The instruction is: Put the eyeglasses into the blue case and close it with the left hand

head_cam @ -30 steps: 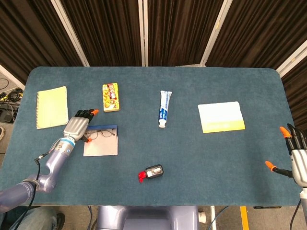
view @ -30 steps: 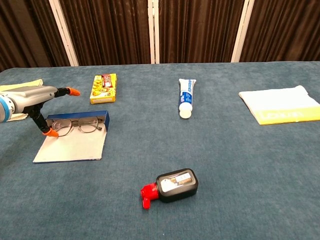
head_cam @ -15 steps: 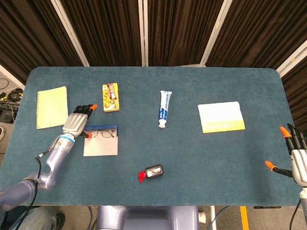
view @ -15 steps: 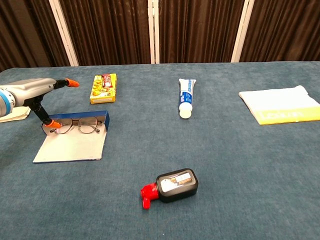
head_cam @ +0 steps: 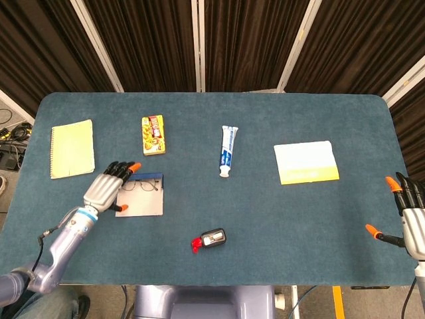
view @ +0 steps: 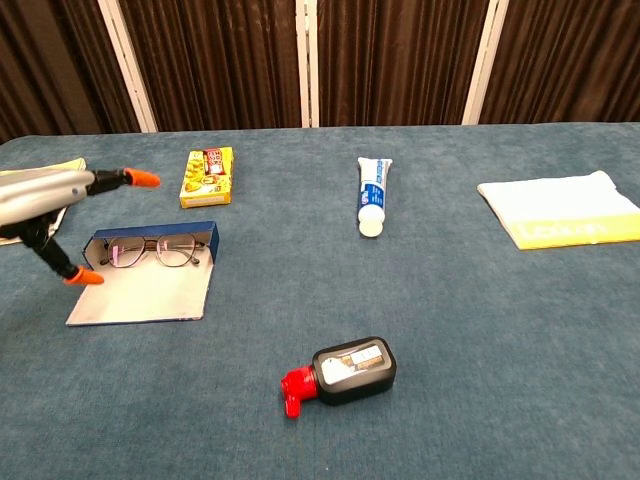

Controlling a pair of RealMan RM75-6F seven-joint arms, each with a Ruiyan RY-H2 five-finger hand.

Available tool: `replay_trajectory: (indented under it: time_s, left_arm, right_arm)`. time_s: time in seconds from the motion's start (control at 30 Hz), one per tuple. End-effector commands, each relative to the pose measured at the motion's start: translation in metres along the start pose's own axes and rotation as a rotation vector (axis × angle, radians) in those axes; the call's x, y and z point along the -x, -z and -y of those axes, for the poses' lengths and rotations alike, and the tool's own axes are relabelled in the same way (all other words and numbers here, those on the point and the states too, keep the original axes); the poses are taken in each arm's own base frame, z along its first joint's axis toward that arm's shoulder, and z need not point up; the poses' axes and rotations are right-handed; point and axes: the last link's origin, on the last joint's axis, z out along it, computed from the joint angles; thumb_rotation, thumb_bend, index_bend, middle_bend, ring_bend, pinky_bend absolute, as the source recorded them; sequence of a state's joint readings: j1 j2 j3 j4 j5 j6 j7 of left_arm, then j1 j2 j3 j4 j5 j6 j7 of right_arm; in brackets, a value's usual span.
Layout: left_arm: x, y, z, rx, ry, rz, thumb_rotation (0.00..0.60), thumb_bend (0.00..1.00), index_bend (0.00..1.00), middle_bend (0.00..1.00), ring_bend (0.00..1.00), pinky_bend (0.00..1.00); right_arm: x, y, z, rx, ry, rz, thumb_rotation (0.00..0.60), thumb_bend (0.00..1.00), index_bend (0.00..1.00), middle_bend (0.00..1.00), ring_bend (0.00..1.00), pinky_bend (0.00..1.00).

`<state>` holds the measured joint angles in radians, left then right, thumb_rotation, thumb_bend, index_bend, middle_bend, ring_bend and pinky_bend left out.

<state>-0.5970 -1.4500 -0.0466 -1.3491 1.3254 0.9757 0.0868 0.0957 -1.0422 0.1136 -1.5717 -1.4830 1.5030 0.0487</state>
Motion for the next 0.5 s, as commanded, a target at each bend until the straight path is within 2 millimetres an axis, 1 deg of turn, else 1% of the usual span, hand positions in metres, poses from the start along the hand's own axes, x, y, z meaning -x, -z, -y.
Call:
replay_trajectory:
  time_s: [0.03,0.23,0.4,0.5]
  left_arm:
    - [0.009,0.005,-0.006,0.01,-0.018,0.003,0.6,0.2,0.07,0.0,0.0,0.0]
    - [0.02,0.007,-0.015,0.011,-0.003,-0.004,0.6,0.25,0.17,0.0,0.0,0.0]
    - [0.032,0.008,-0.024,0.026,-0.007,0.001,0.6,0.25,0.19,0.0,0.0,0.0]
    - [0.038,0.008,-0.033,0.045,-0.003,0.006,0.6,0.25,0.19,0.0,0.0,0.0]
  right_arm:
    - [-0.001,0.0,0.0,-0.003,-0.005,0.0,0.6,0.0,0.0,0.0,0.0,0.0]
    - [-0.002,0.0,-0.004,0.006,-0.017,0.005,0.6,0.0,0.0,0.0,0.0,0.0]
    - [-0.004,0.0,-0.006,0.004,-0.028,0.003,0.6,0.0,0.0,0.0,0.0,0.0]
    - [-0.005,0.001,-0.005,-0.001,-0.034,0.0,0.6,0.0,0.0,0.0,0.0,0.0]
